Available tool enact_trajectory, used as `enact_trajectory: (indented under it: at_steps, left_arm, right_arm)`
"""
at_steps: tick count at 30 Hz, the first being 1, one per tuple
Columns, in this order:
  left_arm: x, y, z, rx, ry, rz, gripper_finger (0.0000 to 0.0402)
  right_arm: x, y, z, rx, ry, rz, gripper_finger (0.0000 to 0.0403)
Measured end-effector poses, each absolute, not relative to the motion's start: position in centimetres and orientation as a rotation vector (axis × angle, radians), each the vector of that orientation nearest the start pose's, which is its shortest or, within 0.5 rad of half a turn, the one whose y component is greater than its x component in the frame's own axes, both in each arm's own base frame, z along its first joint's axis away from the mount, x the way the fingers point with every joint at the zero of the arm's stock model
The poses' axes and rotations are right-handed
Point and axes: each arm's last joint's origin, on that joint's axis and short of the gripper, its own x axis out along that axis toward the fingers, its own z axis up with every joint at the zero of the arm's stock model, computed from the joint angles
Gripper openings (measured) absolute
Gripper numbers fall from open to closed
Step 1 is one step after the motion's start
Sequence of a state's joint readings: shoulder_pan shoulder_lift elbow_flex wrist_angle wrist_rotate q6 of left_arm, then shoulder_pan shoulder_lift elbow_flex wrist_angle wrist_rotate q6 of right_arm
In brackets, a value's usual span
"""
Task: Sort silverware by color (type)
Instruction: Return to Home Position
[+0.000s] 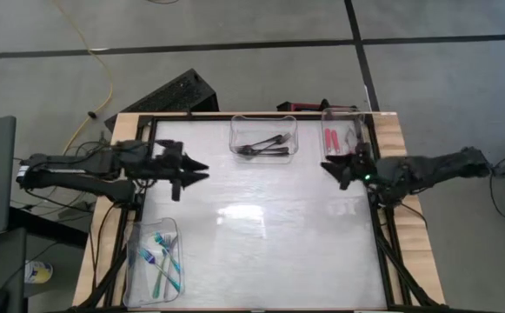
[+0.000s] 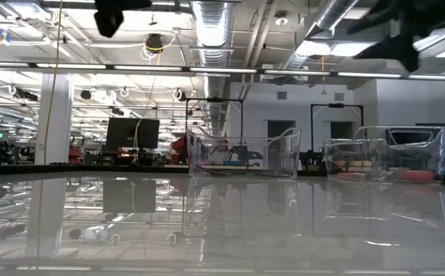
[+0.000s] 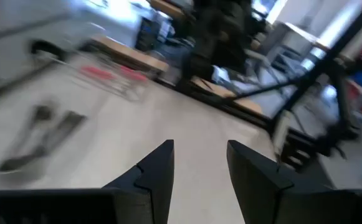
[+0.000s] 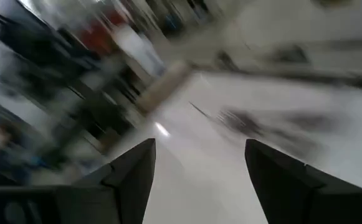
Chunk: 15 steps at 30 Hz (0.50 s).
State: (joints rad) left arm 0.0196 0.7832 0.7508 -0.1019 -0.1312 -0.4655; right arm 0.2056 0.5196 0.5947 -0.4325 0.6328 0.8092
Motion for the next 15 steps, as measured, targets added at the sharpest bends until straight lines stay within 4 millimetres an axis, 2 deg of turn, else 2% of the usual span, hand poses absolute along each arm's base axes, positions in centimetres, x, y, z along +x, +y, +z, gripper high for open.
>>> enact_trajectory:
  at_steps: [4,9,12,15]
  left_arm:
    - [15.9,0.9,32.9,-0.403,0.058,0.231,0.0130]
    - [15.6,1.2,31.4,-0.354,-0.003,0.232,0.0103]
    - [15.5,1.6,30.1,-0.358,-0.047,0.207,0.0070]
    - [14.9,2.1,30.3,-0.366,-0.176,0.150,0.0023]
  right_arm:
    - [13.7,1.0,26.0,0.629,-0.117,-0.408,0.0270]
    - [14.5,-1.2,25.5,0.608,-0.204,-0.392,0.0246]
    - [14.2,-2.8,25.8,0.593,-0.215,-0.354,0.0208]
    - [13.4,-4.0,26.2,0.577,-0.230,-0.286,0.0149]
